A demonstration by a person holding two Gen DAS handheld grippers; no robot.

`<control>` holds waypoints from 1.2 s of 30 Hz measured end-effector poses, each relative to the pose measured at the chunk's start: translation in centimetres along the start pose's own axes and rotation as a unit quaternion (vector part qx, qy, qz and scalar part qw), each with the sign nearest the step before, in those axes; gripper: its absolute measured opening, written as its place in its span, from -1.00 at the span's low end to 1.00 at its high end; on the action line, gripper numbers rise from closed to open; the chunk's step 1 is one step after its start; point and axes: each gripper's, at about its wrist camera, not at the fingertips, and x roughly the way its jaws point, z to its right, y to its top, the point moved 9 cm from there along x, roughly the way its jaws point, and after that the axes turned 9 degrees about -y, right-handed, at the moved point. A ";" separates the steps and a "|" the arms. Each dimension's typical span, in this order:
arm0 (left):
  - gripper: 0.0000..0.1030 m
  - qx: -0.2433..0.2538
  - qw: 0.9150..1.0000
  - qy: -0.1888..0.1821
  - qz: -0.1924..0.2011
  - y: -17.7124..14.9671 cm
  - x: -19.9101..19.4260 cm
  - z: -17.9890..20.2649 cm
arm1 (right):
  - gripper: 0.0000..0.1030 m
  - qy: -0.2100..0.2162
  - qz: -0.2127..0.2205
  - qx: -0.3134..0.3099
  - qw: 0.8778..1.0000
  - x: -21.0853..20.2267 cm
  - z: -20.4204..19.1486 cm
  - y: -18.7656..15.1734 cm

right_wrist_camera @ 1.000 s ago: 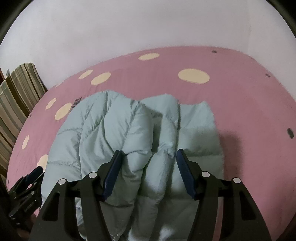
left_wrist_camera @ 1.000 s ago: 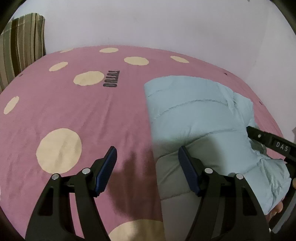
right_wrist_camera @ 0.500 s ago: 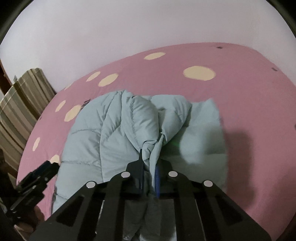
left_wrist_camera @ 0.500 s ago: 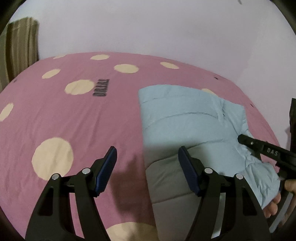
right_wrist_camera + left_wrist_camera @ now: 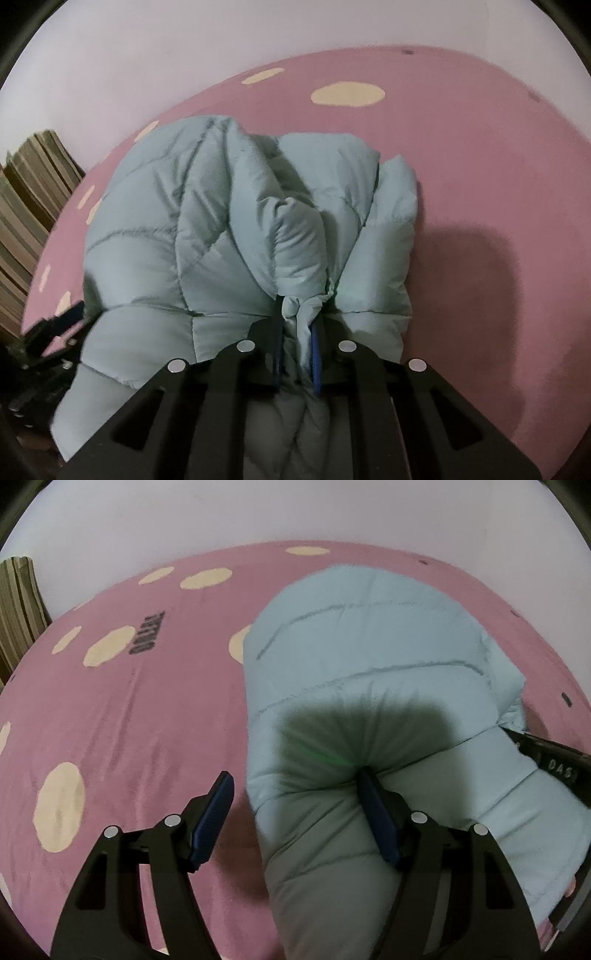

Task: Fold large clothes

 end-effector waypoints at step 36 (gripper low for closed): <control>0.37 -0.023 0.999 -0.024 0.019 -4.1 -2.1 1.0 | -0.69 -0.060 0.045 -0.060 0.995 -4.4 -1.3 -5.7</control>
